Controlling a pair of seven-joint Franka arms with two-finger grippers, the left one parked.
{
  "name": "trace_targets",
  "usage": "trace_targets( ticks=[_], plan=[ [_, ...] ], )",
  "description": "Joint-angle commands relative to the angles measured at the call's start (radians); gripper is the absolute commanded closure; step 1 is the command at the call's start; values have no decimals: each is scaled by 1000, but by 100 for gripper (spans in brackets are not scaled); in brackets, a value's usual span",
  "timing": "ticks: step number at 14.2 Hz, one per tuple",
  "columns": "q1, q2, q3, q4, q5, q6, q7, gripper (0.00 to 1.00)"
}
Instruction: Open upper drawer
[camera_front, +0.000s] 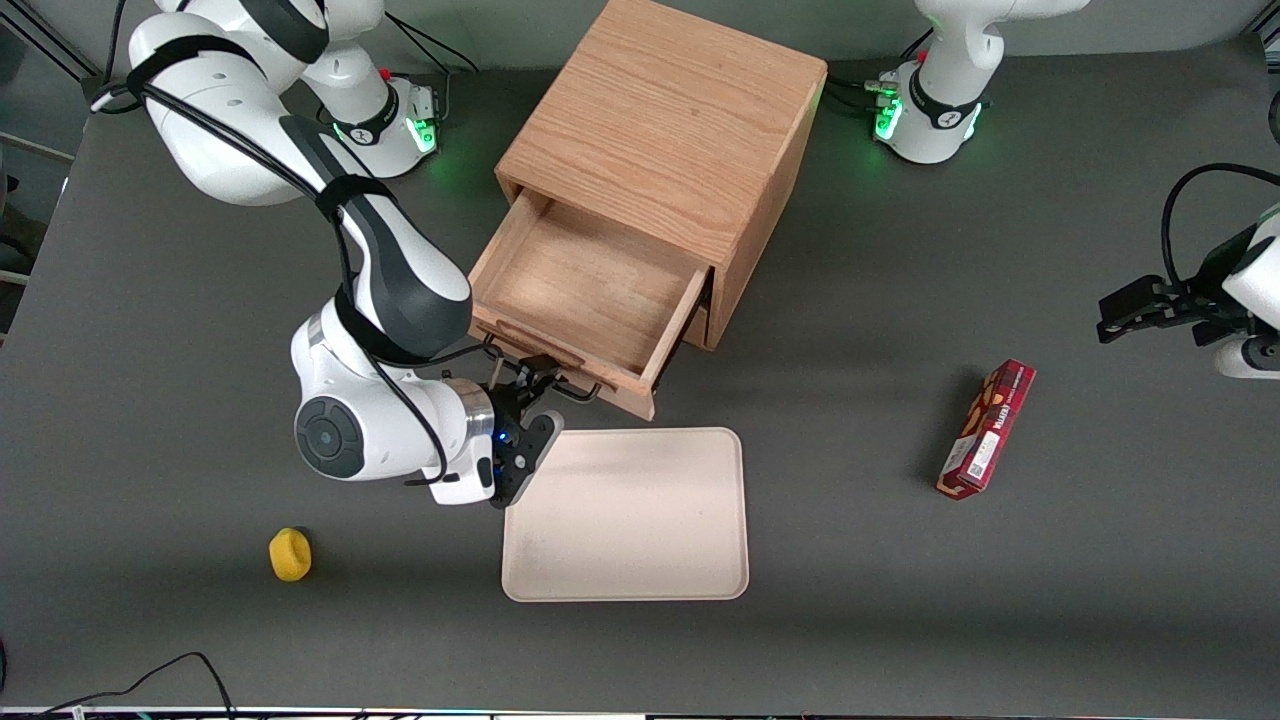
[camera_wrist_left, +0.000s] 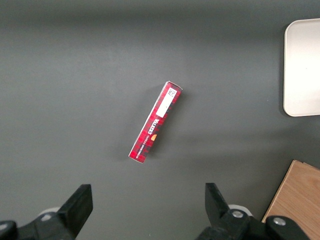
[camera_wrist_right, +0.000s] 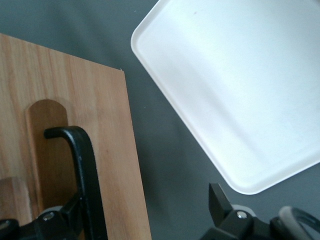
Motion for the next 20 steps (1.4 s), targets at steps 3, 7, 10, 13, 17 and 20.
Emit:
trace_targets(
  ticks=[3,7,10,13,17,20],
  plan=[
    [11,51,-75,97,-34,-23,-66,0],
    [11,64,-111,129,-34,-25,-74,0],
    [7,55,-106,129,-34,-46,-94,0],
    [2,-6,-97,129,-32,-98,-94,0],
    [-4,-153,-100,126,-19,-141,-91,0],
    [-7,-286,-96,117,-26,-152,10,0]
  ],
)
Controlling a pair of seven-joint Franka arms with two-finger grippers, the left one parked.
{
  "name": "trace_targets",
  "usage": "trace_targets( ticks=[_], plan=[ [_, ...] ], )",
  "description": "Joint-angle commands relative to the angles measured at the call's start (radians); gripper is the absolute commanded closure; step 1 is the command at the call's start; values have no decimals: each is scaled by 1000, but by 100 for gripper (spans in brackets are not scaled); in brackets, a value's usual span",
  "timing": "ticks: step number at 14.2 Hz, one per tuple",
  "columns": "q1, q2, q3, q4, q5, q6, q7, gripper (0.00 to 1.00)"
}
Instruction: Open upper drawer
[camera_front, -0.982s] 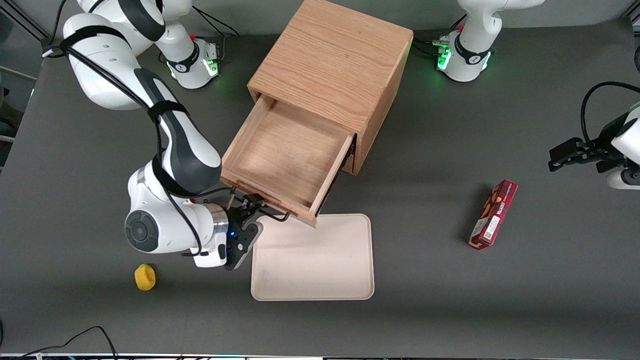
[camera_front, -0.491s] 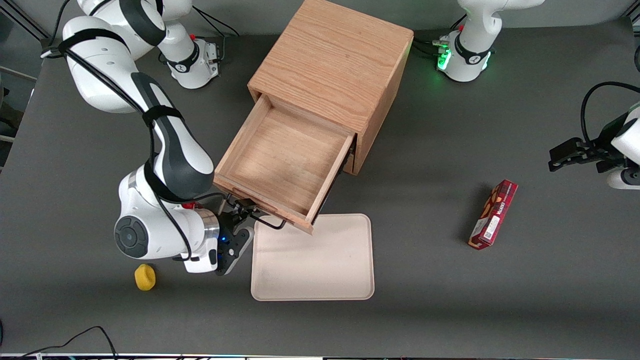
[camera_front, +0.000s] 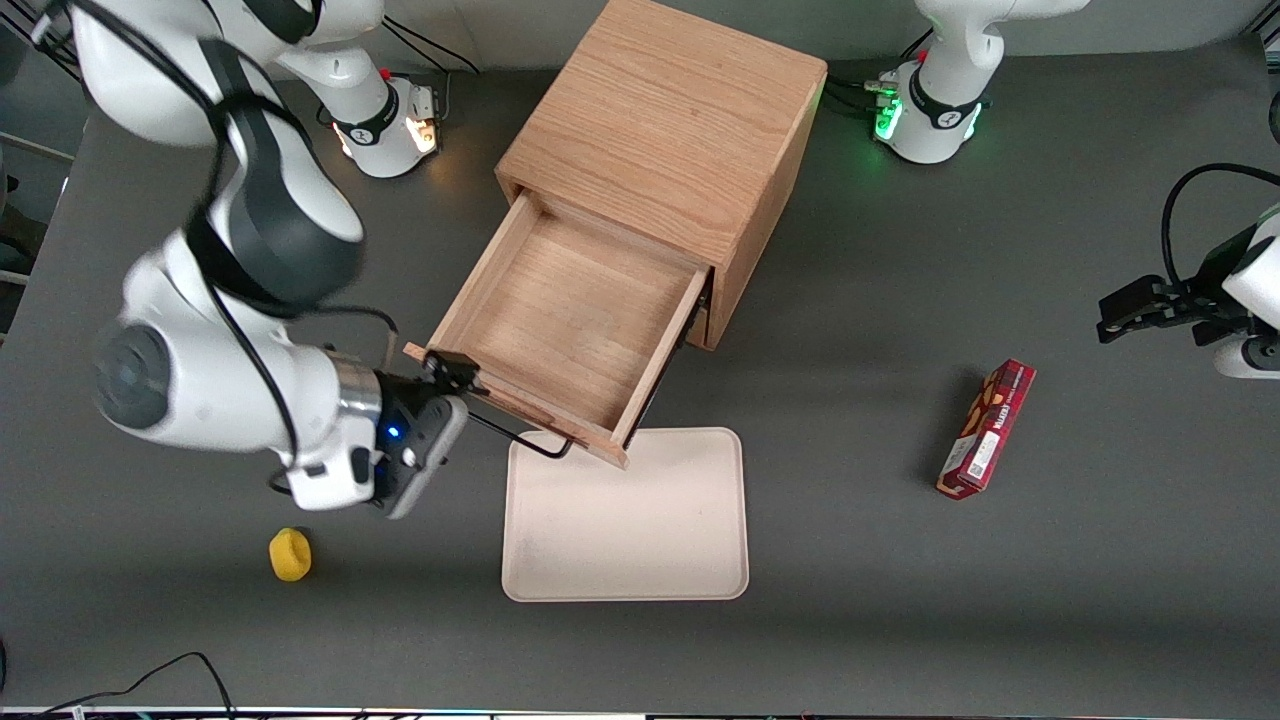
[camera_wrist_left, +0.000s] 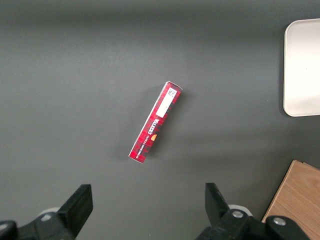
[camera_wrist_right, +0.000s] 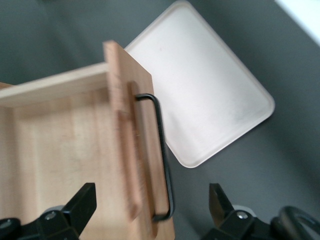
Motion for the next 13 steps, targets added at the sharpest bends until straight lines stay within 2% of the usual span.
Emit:
trace_targets(
  ticks=[1,4,6,10,11,13],
  plan=[
    [-4,-159,3,-51,-16,-35,133,0],
    [-12,-338,-12,-111,-22,-123,385,0],
    [-65,-429,-23,-154,-45,-161,454,0],
    [-72,-469,-315,-162,-54,-465,439,0],
    [-75,-480,-358,-204,-56,-509,442,0],
    [-72,-527,-391,-330,-58,-469,517,0]
  ],
)
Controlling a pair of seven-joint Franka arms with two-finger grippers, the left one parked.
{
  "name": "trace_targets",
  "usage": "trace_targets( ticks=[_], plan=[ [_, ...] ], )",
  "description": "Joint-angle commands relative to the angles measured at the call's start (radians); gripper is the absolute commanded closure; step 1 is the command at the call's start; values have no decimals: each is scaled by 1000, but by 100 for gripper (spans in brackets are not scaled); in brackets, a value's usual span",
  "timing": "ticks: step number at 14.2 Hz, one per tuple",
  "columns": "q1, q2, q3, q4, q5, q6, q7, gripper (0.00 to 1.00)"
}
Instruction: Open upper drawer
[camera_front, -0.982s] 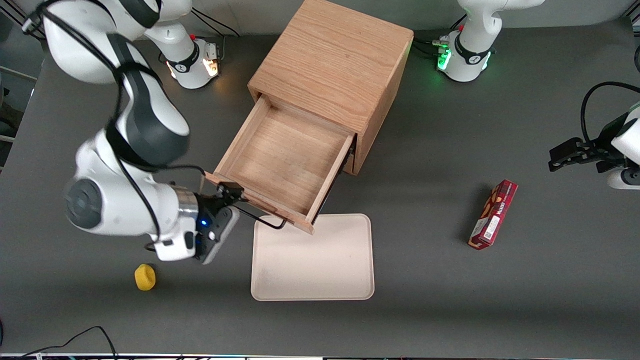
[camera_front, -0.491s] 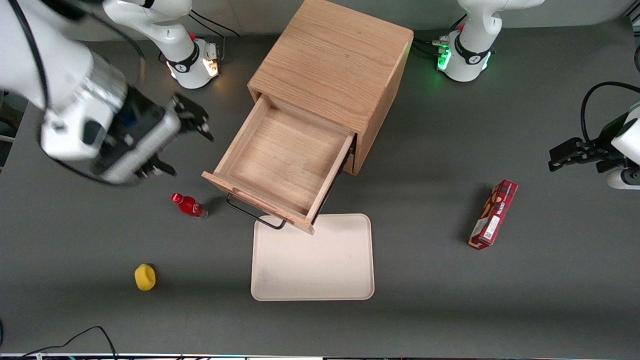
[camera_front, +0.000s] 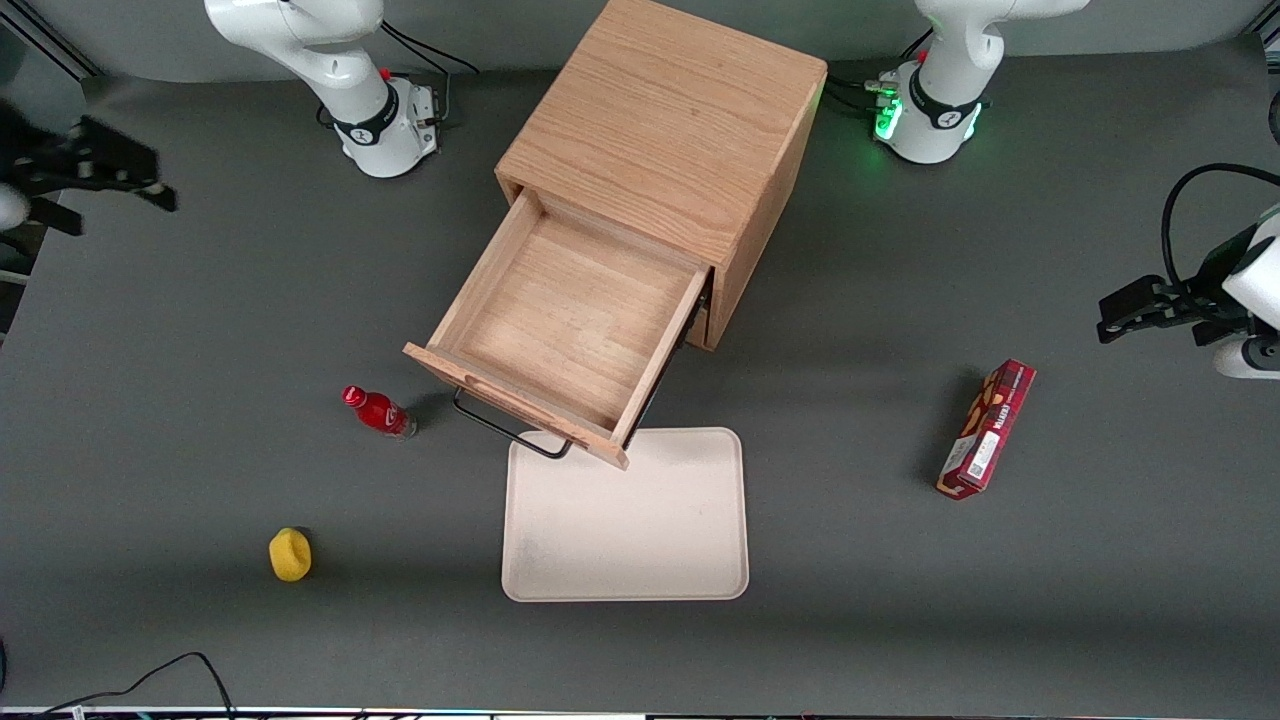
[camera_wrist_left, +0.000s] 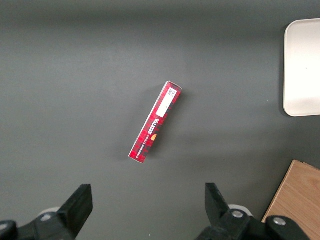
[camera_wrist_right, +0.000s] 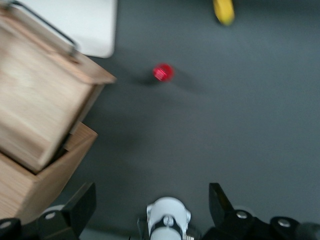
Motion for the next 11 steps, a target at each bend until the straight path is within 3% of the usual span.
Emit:
trace_targets(
  ticks=[1,5,7,11],
  plan=[
    [24,-102,-17,-239,-16,73,160,0],
    [30,-390,30,-746,-17,422,248,0],
    [30,-408,43,-767,-26,430,267,0],
    [32,-288,44,-555,-65,364,288,0]
  ],
)
